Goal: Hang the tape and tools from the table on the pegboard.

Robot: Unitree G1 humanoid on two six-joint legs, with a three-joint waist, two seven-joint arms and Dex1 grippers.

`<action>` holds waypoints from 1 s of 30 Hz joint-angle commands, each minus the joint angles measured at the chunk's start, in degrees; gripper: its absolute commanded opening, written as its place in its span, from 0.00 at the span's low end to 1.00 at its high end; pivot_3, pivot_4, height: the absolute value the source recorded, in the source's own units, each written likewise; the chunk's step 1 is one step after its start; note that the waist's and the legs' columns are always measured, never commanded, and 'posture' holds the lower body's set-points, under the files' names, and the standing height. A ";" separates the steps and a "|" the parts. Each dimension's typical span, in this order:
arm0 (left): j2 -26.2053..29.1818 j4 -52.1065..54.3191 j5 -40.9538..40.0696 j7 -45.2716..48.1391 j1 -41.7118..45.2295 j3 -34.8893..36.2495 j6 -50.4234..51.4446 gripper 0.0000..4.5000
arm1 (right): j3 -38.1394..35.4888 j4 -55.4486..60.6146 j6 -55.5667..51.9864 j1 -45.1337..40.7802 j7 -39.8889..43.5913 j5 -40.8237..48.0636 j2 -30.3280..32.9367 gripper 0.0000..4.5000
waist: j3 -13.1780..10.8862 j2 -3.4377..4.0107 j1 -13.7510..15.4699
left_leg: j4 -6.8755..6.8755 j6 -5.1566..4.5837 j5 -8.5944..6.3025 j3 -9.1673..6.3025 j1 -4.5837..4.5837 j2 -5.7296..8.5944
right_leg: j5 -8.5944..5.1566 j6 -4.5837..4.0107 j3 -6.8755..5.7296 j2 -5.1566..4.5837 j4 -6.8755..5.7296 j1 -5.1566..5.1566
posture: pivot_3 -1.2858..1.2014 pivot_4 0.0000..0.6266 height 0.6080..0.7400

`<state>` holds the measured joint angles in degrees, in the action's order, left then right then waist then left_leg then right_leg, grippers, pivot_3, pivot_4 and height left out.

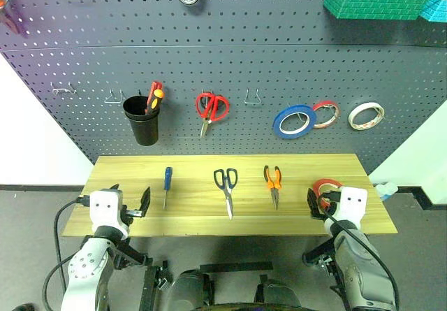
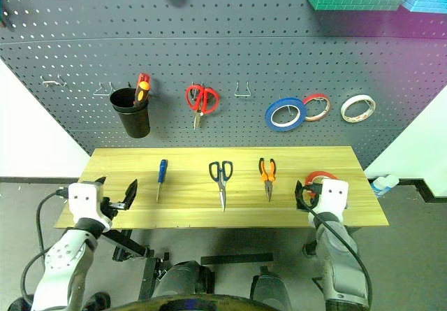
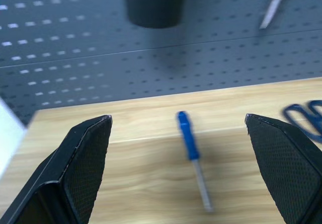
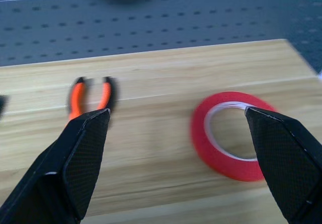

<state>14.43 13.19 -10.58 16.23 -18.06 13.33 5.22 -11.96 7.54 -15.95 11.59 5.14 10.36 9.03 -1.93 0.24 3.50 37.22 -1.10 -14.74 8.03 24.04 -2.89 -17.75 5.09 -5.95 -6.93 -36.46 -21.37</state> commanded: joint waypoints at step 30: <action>-1.83 2.06 3.94 0.31 -0.81 -9.06 -1.77 0.99 | 2.53 5.53 -0.24 0.33 4.25 0.06 1.40 1.00 | 0.05 -0.01 0.07 | 0.02 -0.01 0.01 -0.01 -0.01 0.00 | 0.01 0.01 0.00 0.02 -0.01 0.03 | 0.56 0.00 1.00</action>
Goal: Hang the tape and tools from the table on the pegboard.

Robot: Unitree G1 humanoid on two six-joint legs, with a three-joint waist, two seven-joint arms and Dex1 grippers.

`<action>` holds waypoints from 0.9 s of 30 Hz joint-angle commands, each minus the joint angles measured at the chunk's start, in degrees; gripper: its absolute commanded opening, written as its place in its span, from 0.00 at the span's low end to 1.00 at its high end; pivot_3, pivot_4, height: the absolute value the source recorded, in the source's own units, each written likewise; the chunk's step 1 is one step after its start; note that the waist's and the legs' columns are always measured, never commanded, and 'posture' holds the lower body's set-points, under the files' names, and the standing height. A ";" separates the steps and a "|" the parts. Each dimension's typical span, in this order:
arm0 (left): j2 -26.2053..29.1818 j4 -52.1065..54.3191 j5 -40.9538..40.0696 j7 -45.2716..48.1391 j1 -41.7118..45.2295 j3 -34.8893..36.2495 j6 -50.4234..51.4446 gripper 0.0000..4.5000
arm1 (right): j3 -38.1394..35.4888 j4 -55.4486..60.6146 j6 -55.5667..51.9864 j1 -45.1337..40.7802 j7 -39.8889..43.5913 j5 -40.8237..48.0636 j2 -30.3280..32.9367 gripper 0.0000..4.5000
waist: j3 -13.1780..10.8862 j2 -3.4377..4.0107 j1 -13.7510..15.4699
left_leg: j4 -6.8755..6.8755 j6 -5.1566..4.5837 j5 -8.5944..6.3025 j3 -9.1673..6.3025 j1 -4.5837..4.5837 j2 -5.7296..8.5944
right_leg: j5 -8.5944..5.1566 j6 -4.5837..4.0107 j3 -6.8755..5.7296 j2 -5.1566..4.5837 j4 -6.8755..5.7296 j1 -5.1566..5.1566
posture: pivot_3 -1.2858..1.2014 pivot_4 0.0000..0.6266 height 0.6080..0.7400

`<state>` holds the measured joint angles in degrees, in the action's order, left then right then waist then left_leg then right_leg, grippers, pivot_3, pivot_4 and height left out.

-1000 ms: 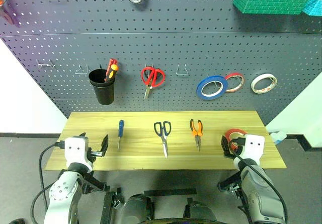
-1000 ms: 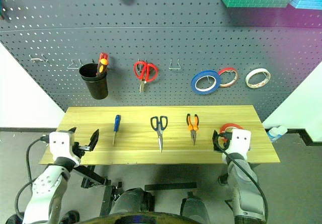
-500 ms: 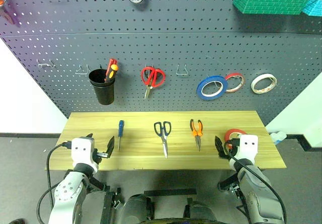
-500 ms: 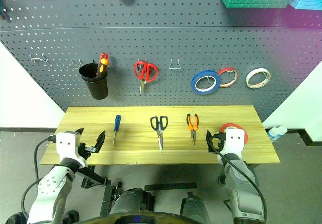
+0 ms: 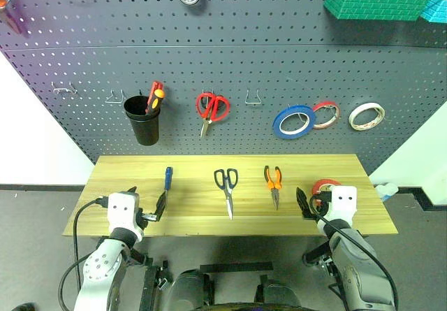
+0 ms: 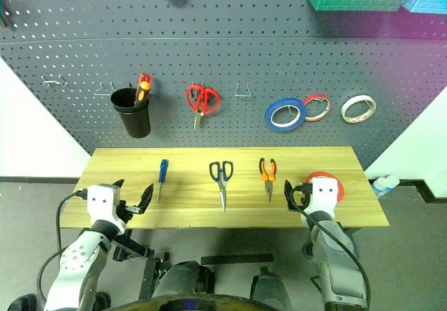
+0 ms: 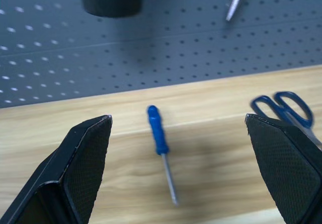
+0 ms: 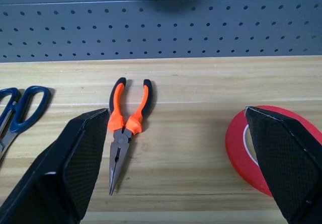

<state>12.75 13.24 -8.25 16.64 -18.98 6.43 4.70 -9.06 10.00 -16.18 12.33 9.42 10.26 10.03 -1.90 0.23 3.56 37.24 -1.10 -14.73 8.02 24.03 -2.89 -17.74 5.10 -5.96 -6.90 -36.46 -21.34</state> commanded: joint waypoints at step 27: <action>18.72 1.12 -21.11 26.46 6.70 1.03 13.57 0.99 | 0.96 3.29 -0.55 -1.26 0.52 0.05 0.20 1.00 | 0.47 0.55 -1.30 | 0.02 -0.18 0.07 -0.01 -0.35 0.24 | -0.40 -0.36 0.09 -0.18 -0.67 0.15 | 0.56 0.00 1.00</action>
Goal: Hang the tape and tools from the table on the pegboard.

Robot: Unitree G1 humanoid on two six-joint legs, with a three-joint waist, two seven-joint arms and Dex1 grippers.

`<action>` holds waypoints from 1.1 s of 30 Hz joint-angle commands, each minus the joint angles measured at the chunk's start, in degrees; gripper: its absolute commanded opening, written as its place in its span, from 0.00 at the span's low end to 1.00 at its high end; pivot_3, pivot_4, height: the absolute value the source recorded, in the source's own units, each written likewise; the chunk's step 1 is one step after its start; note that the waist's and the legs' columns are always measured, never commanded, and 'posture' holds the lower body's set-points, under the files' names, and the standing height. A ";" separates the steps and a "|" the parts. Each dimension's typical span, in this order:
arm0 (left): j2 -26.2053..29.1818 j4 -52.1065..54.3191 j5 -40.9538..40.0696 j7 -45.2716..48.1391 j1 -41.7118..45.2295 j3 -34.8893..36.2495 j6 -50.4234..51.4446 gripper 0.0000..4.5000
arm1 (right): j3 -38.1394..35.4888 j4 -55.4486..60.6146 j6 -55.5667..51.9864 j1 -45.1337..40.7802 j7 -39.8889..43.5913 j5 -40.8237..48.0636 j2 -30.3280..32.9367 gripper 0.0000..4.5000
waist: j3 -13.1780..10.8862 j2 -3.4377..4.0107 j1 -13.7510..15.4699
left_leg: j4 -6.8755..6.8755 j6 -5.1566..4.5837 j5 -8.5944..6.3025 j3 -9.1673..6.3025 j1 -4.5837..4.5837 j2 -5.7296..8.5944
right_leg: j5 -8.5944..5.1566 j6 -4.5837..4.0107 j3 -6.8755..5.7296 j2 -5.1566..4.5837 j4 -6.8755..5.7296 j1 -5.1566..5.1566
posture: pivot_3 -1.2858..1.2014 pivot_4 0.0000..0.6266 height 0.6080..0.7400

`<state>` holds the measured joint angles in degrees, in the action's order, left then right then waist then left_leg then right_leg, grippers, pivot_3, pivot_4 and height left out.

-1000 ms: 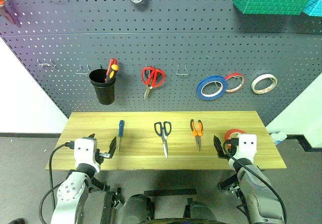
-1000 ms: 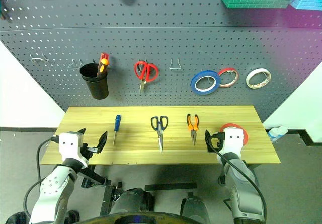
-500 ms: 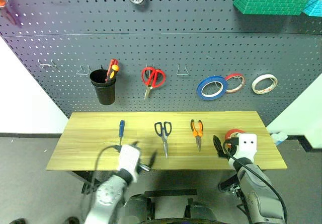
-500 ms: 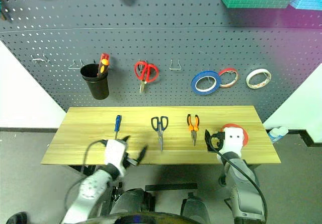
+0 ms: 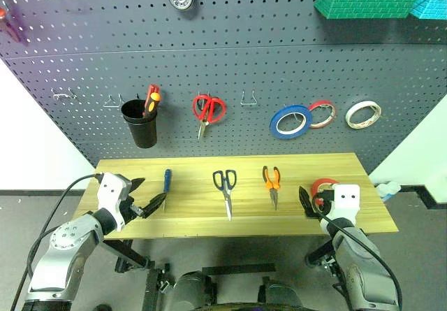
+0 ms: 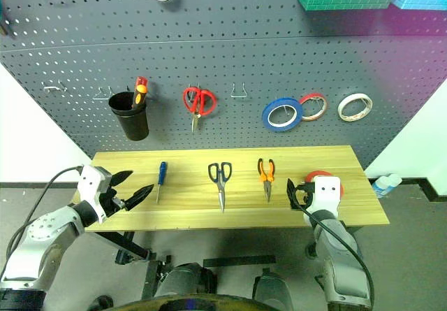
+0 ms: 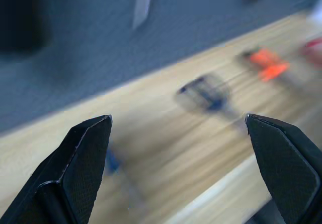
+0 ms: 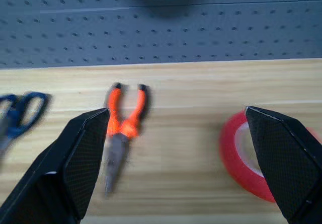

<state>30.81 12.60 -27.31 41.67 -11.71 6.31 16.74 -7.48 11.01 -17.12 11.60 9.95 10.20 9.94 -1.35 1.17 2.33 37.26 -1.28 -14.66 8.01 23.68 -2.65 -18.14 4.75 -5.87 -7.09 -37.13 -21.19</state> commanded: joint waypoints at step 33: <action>13.00 0.90 -2.71 20.11 -3.28 7.98 -2.78 0.99 | 0.36 6.78 -1.58 0.65 0.51 -0.09 1.41 1.00 | -0.23 -0.71 -0.18 | -0.32 0.47 0.02 0.03 -0.20 -0.27 | -0.06 -0.15 0.26 0.08 0.11 -0.13 | 0.55 0.00 1.00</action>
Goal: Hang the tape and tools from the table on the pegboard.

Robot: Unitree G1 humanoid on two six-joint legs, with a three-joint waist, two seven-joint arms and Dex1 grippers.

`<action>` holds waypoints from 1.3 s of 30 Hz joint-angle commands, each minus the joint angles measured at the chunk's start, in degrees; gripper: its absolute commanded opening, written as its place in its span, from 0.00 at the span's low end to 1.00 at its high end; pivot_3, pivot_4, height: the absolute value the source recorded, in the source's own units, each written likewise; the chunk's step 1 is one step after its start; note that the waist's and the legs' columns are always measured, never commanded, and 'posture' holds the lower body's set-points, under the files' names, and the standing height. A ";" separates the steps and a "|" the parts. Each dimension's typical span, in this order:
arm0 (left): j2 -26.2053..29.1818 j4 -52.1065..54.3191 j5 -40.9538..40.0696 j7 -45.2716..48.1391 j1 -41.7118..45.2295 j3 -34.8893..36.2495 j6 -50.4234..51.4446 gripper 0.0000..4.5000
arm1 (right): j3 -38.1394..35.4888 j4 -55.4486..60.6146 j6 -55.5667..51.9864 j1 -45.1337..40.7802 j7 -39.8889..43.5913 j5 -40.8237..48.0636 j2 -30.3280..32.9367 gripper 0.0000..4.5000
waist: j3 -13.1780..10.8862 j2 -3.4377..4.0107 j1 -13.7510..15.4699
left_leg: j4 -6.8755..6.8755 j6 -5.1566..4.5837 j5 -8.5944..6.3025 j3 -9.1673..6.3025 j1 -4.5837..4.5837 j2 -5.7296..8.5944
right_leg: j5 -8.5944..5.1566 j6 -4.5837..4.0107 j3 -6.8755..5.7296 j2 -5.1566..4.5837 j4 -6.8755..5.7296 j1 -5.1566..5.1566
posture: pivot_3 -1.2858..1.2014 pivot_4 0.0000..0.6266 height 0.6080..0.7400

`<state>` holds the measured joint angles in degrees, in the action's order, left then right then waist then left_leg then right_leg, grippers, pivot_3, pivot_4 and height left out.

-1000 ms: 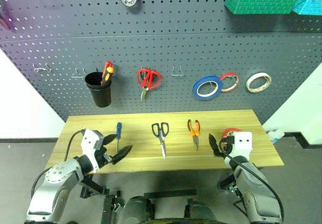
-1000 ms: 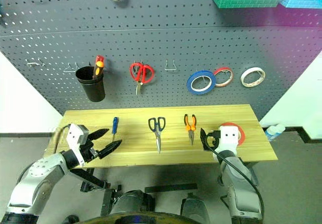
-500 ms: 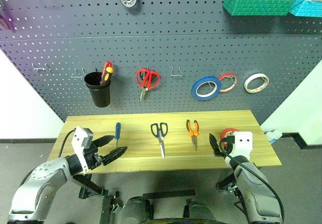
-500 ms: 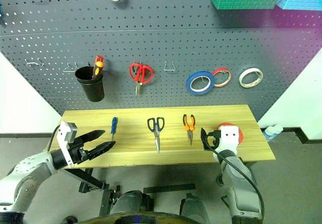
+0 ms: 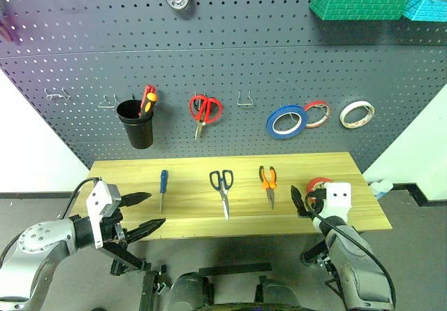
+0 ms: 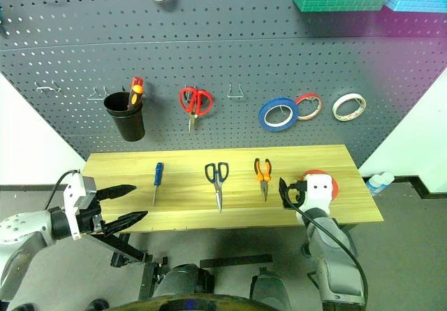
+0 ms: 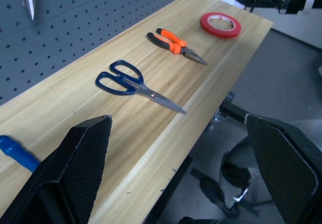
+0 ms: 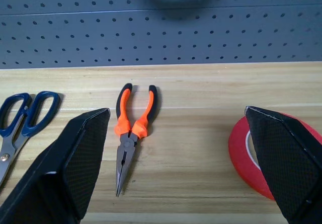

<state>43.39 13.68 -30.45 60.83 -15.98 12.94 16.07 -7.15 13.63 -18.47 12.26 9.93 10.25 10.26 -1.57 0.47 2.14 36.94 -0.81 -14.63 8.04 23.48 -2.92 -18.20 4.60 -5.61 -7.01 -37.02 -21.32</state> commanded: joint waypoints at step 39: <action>-1.66 3.54 0.66 -1.77 0.89 0.44 -3.06 0.99 | 0.23 -13.25 -10.31 -13.75 8.23 -4.29 15.82 1.00 | -2.86 -0.19 -2.19 | 0.07 0.09 -0.07 0.11 -0.03 -0.04 | -0.01 0.01 0.11 0.03 -0.09 -0.04 | 0.53 0.14 1.00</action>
<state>41.72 16.84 -29.97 58.65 -15.41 12.65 14.39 -7.61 0.50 -28.51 -0.11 17.82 7.33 24.87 -4.43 0.28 -0.05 37.01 -0.73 -14.70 8.15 23.45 -2.96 -18.21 4.61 -5.50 -6.99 -37.11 -21.36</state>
